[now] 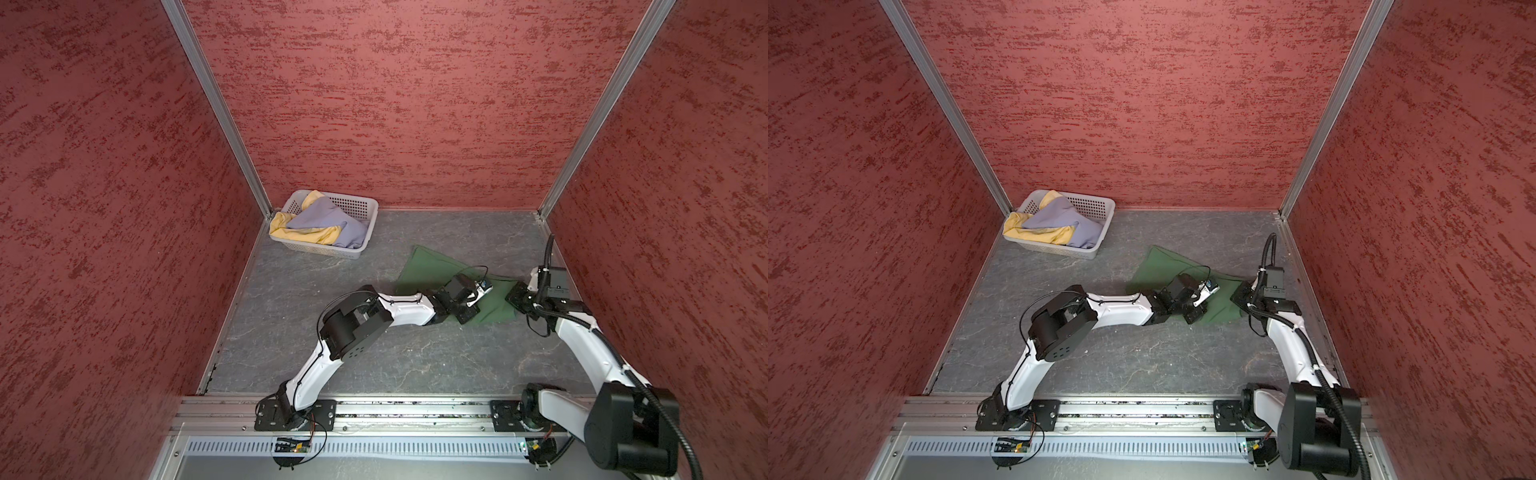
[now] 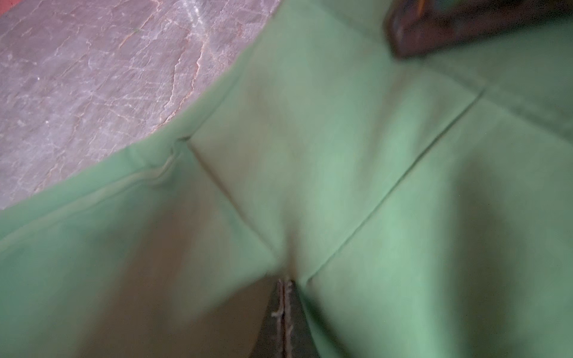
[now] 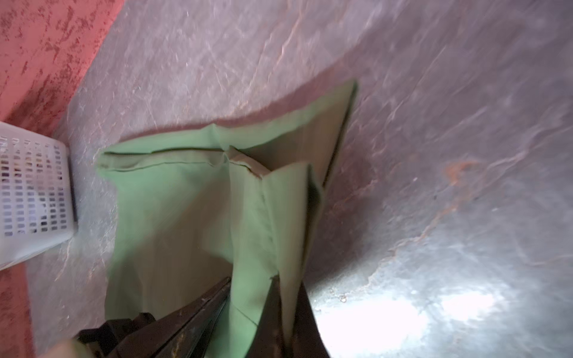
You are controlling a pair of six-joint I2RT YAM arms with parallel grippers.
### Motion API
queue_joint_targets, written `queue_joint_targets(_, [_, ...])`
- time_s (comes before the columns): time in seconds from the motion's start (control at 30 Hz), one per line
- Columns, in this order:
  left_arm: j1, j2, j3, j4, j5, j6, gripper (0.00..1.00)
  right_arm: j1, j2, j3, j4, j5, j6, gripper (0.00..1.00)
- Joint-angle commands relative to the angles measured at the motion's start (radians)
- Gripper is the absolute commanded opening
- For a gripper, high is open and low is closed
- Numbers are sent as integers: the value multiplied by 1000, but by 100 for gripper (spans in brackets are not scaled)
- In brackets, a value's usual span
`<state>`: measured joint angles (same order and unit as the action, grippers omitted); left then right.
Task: Fold and stack skirts
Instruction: Fold the skirt at the top-center of the table.
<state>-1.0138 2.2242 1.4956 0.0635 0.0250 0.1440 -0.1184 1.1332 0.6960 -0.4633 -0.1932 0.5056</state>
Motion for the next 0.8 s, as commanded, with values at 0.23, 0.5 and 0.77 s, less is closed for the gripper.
queue_joint_targets(0.23, [165, -192, -159, 37, -28, -68, 0, 13, 64, 159, -120, 235, -107, 0])
queue_joint_targets(0.5, [254, -267, -332, 84, -54, -28, 0, 25, 184, 263, -116, 213, -151, 0])
queue_joint_targets(0.77, [225, -228, -352, 103, -74, -54, 0, 53, 265, 389, -156, 211, -187, 0])
